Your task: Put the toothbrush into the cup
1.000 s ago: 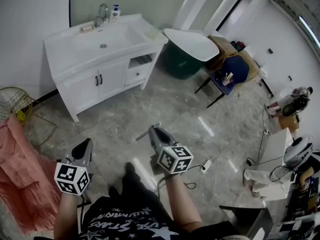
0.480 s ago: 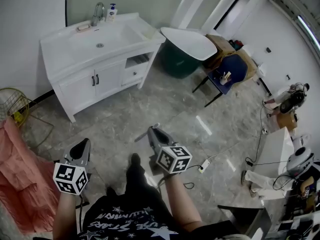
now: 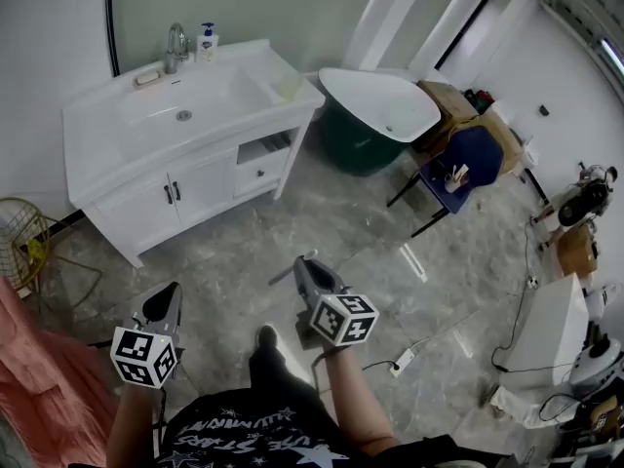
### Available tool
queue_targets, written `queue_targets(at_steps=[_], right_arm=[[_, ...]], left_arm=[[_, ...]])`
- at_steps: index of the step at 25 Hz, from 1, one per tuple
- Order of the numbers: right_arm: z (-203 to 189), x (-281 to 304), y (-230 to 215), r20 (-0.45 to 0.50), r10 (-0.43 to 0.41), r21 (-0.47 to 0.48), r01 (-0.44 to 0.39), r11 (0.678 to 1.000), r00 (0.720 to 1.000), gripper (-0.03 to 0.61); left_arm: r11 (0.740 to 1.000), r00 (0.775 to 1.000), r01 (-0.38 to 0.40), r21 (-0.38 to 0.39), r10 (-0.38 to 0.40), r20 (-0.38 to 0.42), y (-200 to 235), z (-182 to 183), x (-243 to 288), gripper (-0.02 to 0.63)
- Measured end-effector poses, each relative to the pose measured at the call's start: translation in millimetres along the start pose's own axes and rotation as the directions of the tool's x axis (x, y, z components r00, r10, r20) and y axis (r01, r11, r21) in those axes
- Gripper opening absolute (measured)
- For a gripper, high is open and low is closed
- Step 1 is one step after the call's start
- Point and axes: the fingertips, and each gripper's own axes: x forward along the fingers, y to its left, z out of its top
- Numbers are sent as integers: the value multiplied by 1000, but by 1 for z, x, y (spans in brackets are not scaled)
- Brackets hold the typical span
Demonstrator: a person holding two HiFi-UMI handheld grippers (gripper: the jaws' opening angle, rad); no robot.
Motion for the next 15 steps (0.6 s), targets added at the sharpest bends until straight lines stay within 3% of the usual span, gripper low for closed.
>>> queue_targets(at_steps=[7, 15], right_arm=[[87, 66, -91, 16, 55, -24, -55, 998, 998, 28], [137, 111, -148, 18, 93, -44, -92, 995, 995, 28]], left_arm=[[999, 999, -41, -9, 41, 32, -16, 62, 116, 9], [997, 994, -81, -5, 81, 67, -23, 106, 197, 9]])
